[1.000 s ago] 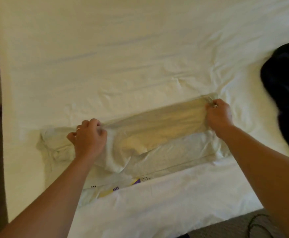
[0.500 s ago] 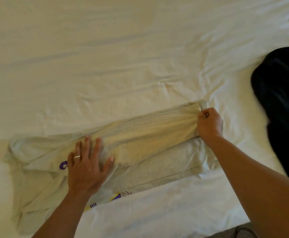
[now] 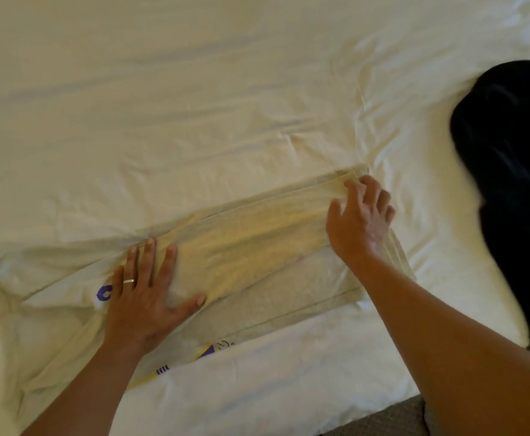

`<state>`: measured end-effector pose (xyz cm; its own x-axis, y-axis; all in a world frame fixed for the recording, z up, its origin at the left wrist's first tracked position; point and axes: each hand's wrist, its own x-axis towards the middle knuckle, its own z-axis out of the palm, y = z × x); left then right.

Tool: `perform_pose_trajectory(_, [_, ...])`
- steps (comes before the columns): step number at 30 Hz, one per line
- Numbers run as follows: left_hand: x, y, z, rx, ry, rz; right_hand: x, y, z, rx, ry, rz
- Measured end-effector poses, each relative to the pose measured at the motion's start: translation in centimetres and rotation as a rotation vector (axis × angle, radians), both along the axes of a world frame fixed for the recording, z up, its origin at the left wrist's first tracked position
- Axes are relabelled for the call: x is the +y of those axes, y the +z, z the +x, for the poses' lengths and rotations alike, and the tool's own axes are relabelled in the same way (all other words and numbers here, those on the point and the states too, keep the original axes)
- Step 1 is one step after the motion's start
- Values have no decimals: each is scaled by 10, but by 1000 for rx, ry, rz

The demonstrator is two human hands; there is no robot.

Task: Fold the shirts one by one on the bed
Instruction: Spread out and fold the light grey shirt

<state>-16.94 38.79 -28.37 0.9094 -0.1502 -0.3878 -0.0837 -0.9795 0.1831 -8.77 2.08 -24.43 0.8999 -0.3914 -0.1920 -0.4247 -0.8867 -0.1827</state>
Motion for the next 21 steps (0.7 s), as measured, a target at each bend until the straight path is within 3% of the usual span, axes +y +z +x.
perform_pose_trajectory(5, [-2,-6,0,-4,1,2,63,-19,-39,238,651,93])
perform_pose_trajectory(7, [2,-9,0,19,-13,9,54,-29,-47,278,630,47])
perform_pose_trajectory(11, [7,-9,1,45,-39,-2,17,-29,-43,335,314,-18])
perform_pose_trajectory(15, [13,-2,1,49,-53,-83,33,-17,-39,360,307,-143])
perform_pose_trajectory(18, [38,5,0,4,-139,-97,90,-7,-54,141,380,-83])
perform_pose_trajectory(21, [79,10,-6,-159,-209,-93,171,-1,-87,-83,612,105])
